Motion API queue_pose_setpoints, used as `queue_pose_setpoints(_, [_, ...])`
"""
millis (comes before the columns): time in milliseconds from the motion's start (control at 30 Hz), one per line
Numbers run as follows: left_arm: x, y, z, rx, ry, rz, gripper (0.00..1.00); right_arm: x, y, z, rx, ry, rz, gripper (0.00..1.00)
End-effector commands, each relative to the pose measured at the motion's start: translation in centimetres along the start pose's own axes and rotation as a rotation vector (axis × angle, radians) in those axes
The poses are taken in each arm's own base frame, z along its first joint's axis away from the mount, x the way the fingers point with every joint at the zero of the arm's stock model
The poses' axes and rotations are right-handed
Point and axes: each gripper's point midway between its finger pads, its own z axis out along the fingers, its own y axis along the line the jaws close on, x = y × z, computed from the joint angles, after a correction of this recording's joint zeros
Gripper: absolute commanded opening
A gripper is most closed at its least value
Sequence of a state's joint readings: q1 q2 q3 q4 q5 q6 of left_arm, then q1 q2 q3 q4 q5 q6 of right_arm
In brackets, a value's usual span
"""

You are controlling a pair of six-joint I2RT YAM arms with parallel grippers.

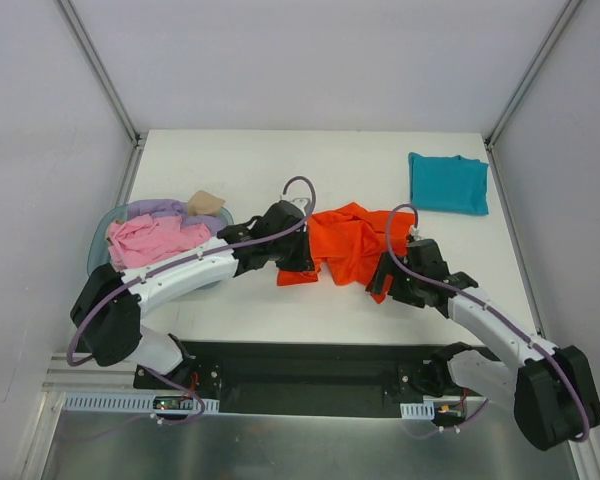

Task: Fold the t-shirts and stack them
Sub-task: Flatten out the tshirt

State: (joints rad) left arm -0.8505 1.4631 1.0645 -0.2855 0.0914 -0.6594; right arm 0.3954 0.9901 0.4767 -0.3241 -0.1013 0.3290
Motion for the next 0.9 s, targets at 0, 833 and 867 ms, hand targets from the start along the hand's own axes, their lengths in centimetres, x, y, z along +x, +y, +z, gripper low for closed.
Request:
queue_pose_setpoints(0, [-1.0,1.6,-1.9,-0.029,-0.075,-0.01,0.0,-0.8,1.1,1.6,0.008,-0.019,0.026,0.9])
queue_pose_setpoints(833, [-13.6,1.1,-25.6,-0.02,-0.852,0.078,0.0,-19.2,-0.2,-29.8,0.368,-0.968,0.023,0.01])
queue_pose_setpoints(867, [-13.8,1.0,-26.8,-0.017,-0.883,0.084,0.0,-19.5,-0.2,-31.4,0.366,-1.002,0.029,0.01])
